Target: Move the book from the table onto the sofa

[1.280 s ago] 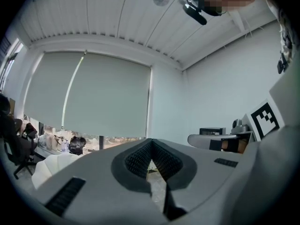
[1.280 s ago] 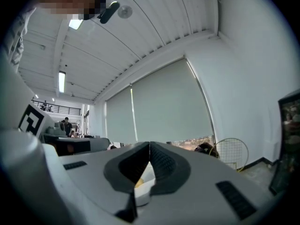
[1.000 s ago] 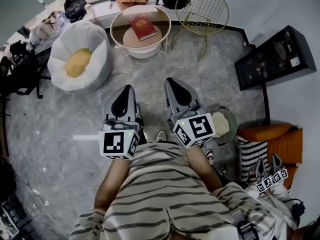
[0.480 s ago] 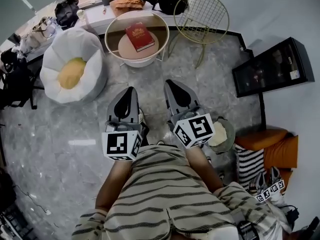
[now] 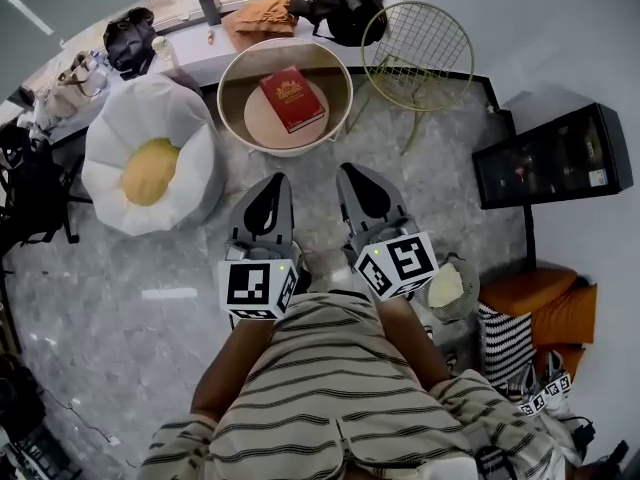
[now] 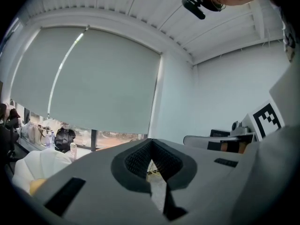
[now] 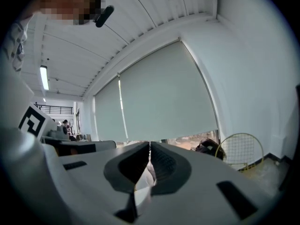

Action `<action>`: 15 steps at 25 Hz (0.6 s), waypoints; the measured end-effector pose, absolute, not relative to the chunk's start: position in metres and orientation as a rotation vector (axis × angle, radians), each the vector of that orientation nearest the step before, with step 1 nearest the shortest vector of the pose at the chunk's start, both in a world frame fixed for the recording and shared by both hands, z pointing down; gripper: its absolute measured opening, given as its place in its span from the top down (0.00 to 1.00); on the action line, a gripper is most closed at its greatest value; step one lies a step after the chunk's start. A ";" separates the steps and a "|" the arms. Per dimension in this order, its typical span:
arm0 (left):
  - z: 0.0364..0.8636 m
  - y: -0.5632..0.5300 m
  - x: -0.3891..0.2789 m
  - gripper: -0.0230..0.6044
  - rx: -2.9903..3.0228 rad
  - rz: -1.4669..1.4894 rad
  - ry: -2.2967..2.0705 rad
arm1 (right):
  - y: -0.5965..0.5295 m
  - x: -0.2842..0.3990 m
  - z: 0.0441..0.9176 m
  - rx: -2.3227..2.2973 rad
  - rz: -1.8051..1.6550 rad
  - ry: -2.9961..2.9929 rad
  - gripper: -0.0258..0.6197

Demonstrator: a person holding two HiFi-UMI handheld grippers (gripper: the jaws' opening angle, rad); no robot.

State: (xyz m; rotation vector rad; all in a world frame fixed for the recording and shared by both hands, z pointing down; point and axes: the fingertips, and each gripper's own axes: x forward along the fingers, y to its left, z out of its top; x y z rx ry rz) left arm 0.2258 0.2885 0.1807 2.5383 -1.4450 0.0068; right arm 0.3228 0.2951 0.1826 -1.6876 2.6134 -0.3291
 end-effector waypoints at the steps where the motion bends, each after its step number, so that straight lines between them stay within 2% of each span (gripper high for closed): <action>1: 0.181 0.278 0.224 0.96 2.541 0.008 -1.431 | 0.284 0.320 0.183 -1.695 -0.335 2.611 0.94; 15: 0.222 0.179 0.209 0.96 2.438 0.037 -1.334 | 0.189 0.300 0.211 -1.763 -0.459 2.633 0.94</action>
